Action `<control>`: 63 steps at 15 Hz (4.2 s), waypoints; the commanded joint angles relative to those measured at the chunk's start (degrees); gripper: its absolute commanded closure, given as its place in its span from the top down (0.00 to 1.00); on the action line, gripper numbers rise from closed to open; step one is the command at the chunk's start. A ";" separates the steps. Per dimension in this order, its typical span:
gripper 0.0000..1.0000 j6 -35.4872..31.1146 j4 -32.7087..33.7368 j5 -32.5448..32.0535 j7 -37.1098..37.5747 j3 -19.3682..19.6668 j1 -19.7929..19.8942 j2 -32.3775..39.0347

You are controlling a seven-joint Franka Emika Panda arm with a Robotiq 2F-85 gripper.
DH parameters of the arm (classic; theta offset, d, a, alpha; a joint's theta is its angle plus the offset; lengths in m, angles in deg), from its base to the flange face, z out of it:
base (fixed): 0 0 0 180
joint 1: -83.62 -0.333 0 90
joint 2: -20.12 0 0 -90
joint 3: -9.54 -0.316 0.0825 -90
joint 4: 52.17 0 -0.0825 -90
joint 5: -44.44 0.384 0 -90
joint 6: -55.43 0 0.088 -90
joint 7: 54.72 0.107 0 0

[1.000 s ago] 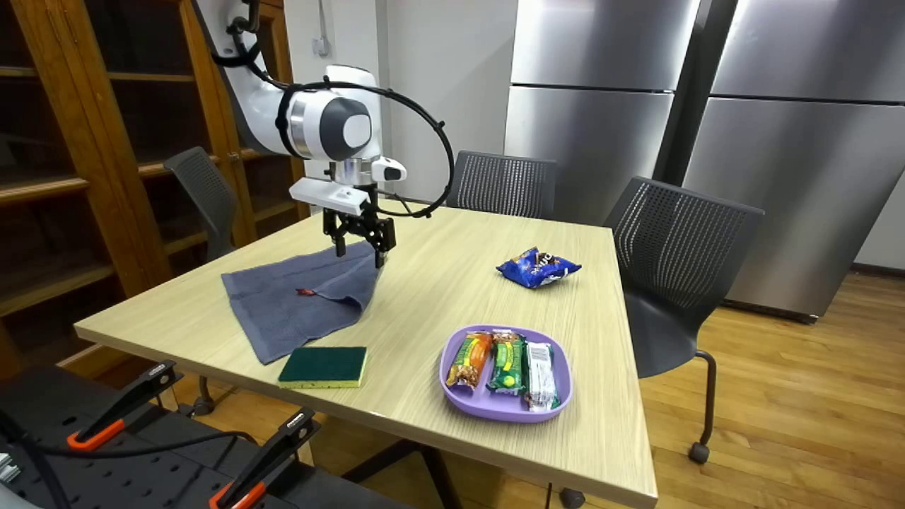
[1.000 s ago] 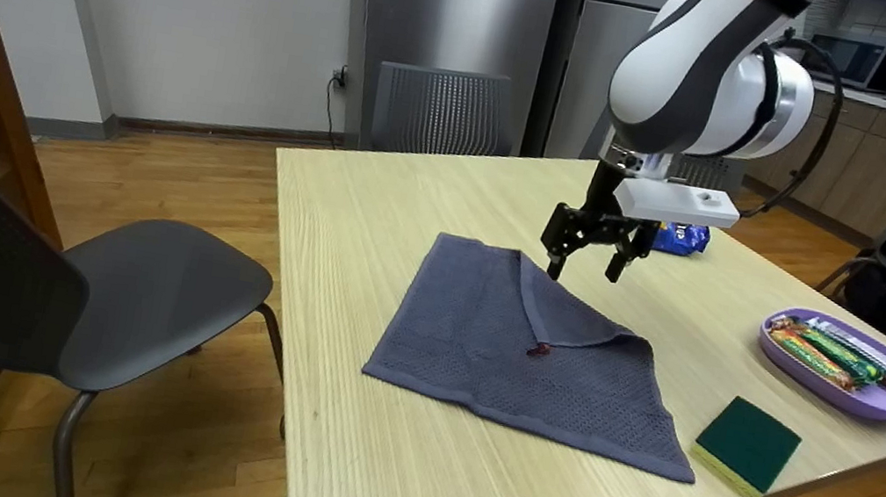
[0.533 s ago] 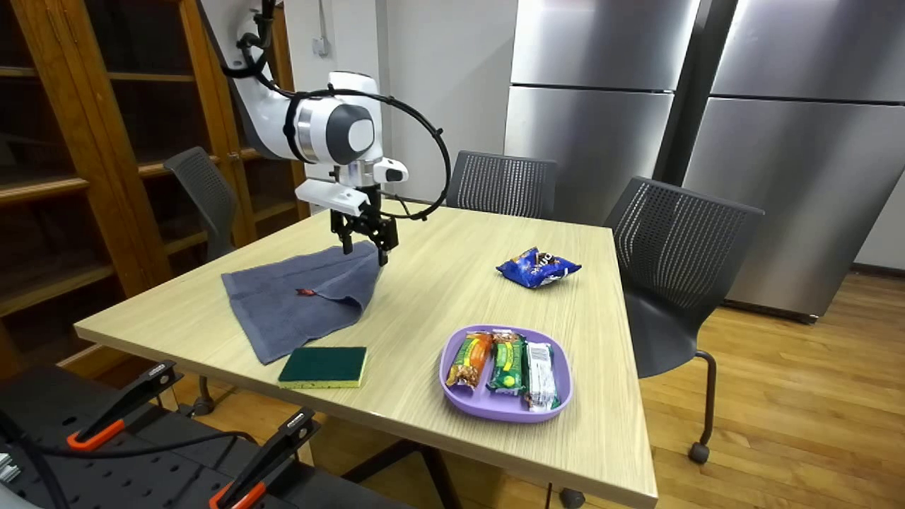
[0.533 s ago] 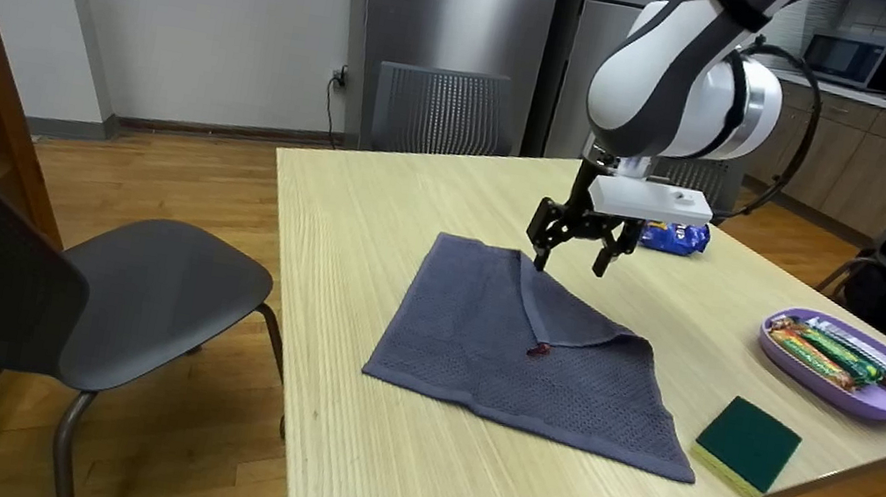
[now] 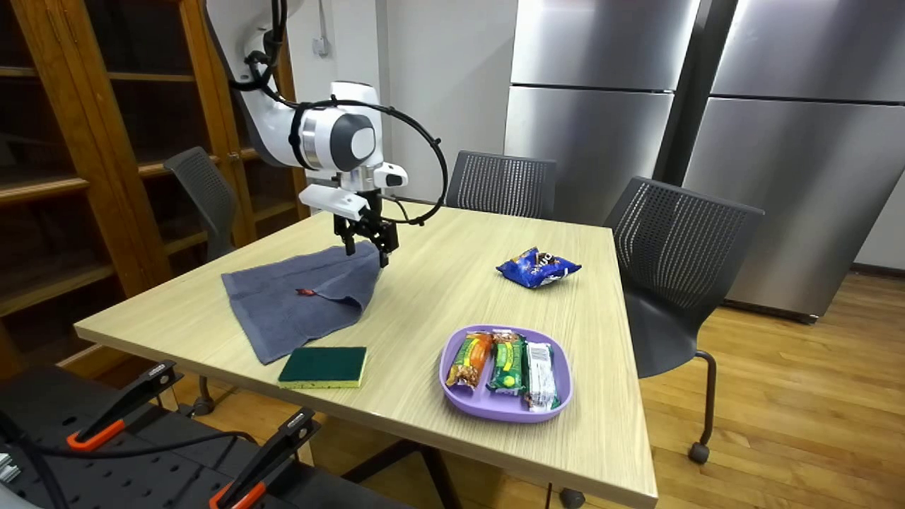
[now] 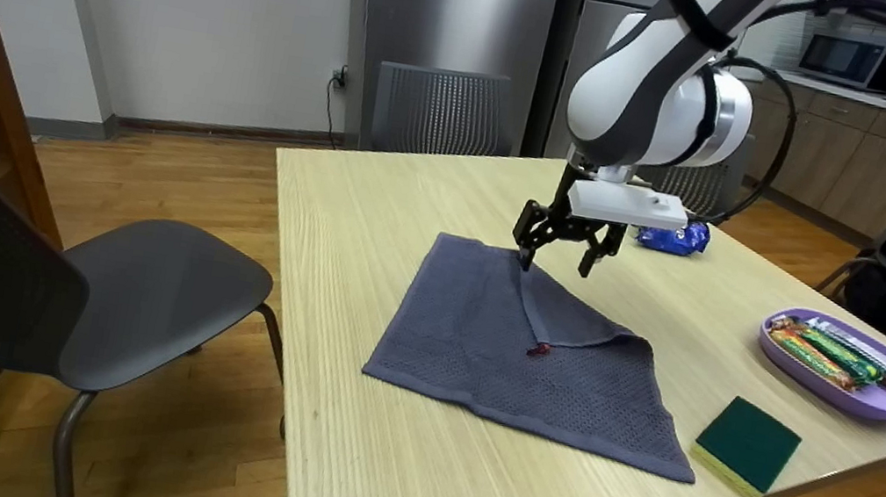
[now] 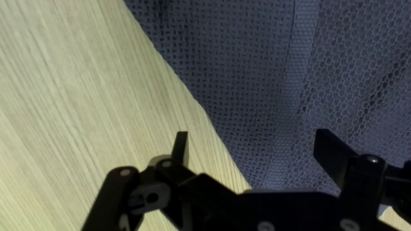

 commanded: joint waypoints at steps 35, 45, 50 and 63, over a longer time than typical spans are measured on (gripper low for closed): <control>0.01 1.58 4.85 3.00 0.85 0.11 0.29 2.98; 0.01 1.18 2.93 3.76 -0.93 -0.13 3.61 -0.32; 0.01 1.58 3.53 4.09 -1.94 -0.23 5.79 -1.26; 0.01 1.04 3.29 6.48 -3.51 0.21 10.57 -3.27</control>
